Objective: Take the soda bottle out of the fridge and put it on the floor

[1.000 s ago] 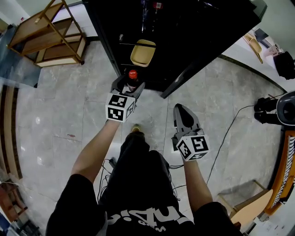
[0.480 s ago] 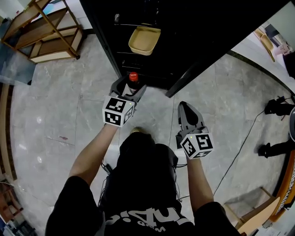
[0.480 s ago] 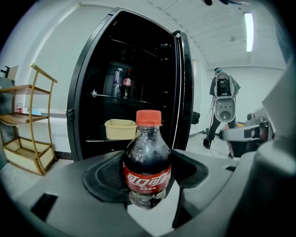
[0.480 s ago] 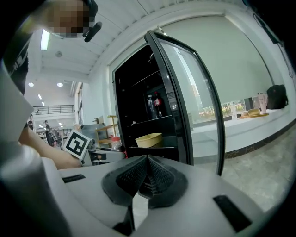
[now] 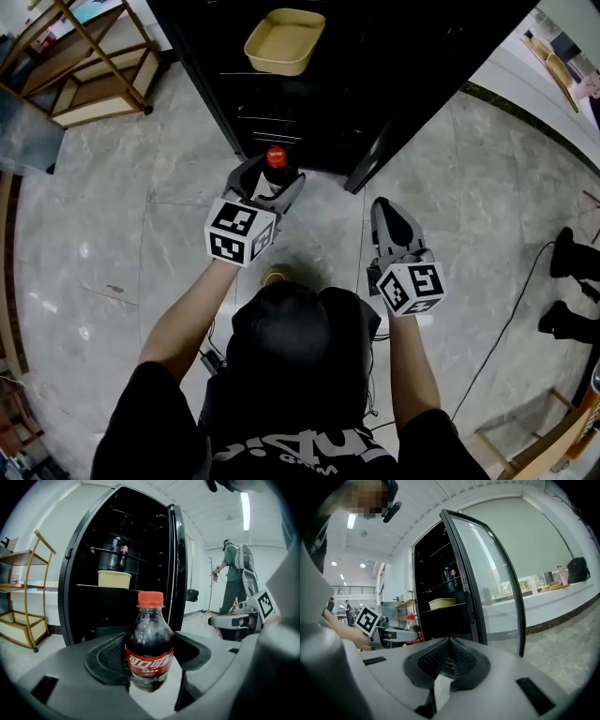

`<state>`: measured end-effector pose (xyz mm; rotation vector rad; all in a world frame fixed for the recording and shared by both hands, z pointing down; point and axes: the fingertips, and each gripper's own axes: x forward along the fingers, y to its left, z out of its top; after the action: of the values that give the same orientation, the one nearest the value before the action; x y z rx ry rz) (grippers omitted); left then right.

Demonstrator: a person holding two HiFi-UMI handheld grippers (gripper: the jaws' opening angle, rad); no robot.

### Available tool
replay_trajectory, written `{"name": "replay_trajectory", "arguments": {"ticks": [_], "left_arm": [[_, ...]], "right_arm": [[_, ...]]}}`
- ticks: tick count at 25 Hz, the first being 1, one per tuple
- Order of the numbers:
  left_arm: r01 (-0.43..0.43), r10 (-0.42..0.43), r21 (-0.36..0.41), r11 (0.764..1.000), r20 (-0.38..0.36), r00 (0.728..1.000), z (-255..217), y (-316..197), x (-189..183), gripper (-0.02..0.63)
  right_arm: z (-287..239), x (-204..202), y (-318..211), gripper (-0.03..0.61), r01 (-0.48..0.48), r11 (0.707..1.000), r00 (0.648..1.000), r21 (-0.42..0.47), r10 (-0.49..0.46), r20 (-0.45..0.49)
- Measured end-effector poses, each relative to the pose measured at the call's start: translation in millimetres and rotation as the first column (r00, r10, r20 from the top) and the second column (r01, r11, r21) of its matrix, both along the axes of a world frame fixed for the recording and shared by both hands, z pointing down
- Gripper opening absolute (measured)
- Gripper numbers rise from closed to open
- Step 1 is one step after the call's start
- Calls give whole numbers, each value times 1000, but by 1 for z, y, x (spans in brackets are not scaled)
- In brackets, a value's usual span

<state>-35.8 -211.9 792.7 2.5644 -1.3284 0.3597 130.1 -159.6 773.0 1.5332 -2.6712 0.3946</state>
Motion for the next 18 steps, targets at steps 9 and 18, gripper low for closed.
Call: {"name": "replay_trajectory", "arguments": {"ticks": [9, 18], "left_arm": [[-17, 17, -16, 1000, 6, 1000, 51, 15, 10, 302], [-2, 2, -42, 999, 0, 1000, 89, 30, 9, 302]], "right_arm": [[39, -4, 14, 25, 8, 1000, 1000, 0, -8, 9], [61, -19, 20, 25, 39, 999, 999, -9, -39, 8]]}}
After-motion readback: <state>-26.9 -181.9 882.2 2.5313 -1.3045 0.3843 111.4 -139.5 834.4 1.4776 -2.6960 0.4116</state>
